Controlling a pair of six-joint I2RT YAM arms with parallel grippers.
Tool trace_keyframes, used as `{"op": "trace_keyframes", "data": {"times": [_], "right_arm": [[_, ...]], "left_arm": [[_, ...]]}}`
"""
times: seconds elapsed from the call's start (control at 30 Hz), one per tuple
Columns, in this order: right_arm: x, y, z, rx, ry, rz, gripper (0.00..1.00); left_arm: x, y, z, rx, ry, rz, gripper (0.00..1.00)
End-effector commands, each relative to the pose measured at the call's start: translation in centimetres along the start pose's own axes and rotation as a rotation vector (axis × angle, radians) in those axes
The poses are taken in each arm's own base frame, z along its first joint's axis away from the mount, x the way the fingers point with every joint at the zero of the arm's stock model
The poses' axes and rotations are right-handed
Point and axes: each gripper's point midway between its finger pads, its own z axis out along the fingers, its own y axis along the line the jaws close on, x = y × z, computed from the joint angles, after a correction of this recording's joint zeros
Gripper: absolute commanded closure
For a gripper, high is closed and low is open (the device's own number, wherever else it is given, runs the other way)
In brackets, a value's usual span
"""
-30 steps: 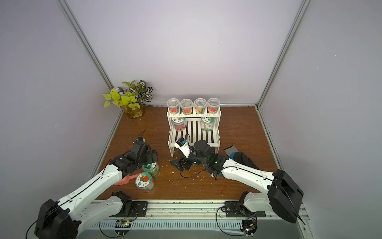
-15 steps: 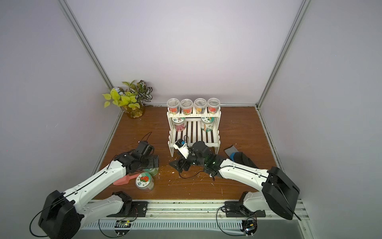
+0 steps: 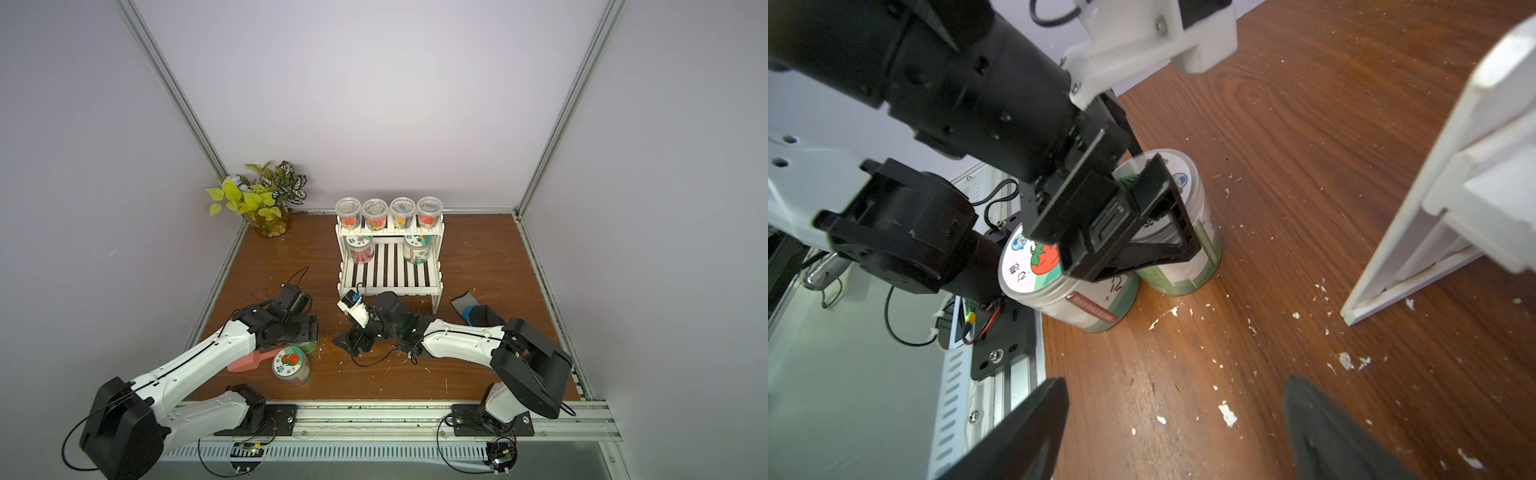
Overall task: Place the seed container on the shelf
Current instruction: Pick up the seed jar at the center of the board.
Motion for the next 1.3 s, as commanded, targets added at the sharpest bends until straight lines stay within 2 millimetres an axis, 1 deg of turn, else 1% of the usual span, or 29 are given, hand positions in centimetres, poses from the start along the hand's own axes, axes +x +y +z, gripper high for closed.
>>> {"op": "trace_keyframes", "data": {"times": [0.0,0.1,0.17,0.3,0.43,0.57,0.67,0.77,0.87,0.93,0.97,1.1,1.17,1.27], "right_arm": [[-1.1,0.0,0.1,0.024,-0.064,-0.036,0.09],[-0.8,0.0,0.1,0.032,-0.075,-0.056,0.06],[-0.7,0.0,0.1,0.035,-0.082,-0.069,0.05],[-0.6,-0.1,-0.2,0.045,-0.091,-0.091,0.02],[-1.0,0.0,-0.9,0.052,-0.120,-0.134,0.01],[-1.9,0.3,-2.5,0.067,-0.180,-0.204,0.01],[-2.7,0.8,-3.9,0.080,-0.230,-0.272,0.01],[-3.6,1.1,-5.6,0.105,-0.268,-0.335,0.01],[-4.3,1.3,-7.0,0.132,-0.289,-0.392,0.01],[-4.7,1.1,-7.8,0.155,-0.286,-0.411,0.01],[-4.8,1.1,-8.1,0.156,-0.280,-0.428,0.01],[-5.2,1.1,-9.2,0.118,-0.253,-0.479,0.01],[-5.4,1.5,-9.6,0.083,-0.258,-0.499,0.01],[-6.3,2.5,-10.3,0.043,-0.318,-0.546,0.01]], "left_arm": [[-0.6,-0.7,-1.2,0.031,-0.018,0.022,0.14],[-0.8,-1.0,-1.4,0.046,-0.023,0.029,0.17],[-0.9,-1.2,-1.6,0.056,-0.023,0.036,0.22],[-1.5,-1.6,-2.7,0.078,-0.043,0.050,0.26],[-2.8,-2.9,-5.1,0.157,-0.098,0.092,0.31],[-4.1,-4.0,-8.2,0.228,-0.160,0.170,0.35],[-4.9,-4.9,-10.6,0.286,-0.215,0.247,0.36],[-5.3,-6.5,-13.4,0.384,-0.278,0.376,0.38],[-4.9,-8.4,-15.9,0.498,-0.325,0.520,0.38],[-4.4,-9.7,-17.3,0.575,-0.345,0.625,0.38],[-4.2,-10.2,-17.7,0.604,-0.348,0.671,0.38],[-4.3,-12.0,-18.8,0.668,-0.367,0.801,0.39],[-4.6,-12.8,-19.1,0.682,-0.377,0.856,0.40],[-4.7,-14.1,-19.1,0.686,-0.378,0.937,0.40]]}}
